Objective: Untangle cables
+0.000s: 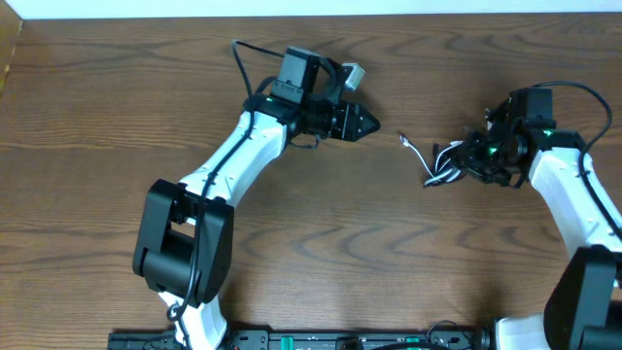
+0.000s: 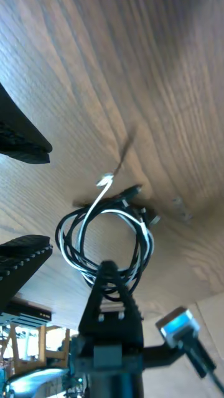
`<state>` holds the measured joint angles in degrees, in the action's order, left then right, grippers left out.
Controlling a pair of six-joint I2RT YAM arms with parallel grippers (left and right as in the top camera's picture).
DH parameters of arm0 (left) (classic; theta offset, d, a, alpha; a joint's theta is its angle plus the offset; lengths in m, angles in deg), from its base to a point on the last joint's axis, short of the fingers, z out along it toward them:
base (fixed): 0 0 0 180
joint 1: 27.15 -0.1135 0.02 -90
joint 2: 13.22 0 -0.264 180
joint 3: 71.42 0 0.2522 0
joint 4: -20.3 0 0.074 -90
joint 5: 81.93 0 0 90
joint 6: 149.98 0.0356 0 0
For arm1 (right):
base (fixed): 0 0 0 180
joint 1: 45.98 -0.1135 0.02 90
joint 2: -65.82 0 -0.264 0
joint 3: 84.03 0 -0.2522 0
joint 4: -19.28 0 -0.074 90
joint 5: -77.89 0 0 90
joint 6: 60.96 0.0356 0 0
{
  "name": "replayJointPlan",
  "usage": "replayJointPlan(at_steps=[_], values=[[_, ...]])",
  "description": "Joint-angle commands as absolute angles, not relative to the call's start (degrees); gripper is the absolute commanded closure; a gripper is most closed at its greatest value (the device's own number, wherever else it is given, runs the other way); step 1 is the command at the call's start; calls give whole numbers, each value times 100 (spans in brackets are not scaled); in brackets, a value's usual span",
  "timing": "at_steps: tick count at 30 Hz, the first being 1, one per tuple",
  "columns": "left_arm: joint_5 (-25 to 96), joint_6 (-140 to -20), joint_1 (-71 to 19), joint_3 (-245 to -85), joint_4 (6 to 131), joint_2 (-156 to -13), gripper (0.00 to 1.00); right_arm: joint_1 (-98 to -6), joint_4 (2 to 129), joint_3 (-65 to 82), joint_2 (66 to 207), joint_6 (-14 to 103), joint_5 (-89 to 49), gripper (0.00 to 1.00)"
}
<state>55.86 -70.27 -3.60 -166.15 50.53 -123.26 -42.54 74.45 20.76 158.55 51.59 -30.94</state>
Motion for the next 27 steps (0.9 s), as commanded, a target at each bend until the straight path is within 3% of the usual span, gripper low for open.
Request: replayJointPlan(at_steps=[1,4,12,19,27], values=[[5457,-7011,-240,-16586,5027,-12145,56,-4267,7462,2013,15907,5172,-2978,82],[5265,-7014,-165,-16586,5025,-12145,57,-4271,7455,2013,15907,5172,-3118,99],[5409,-6839,-146,-16586,5025,-12145,57,-4271,7425,1823,15905,5170,-4257,99],[7754,-5097,-139,-16586,5073,-12145,56,-4177,7163,1469,15907,5434,-5741,99],[7918,-4883,-8,-16586,5073,-12131,45,-3994,7031,1466,15916,5550,-6418,99]])
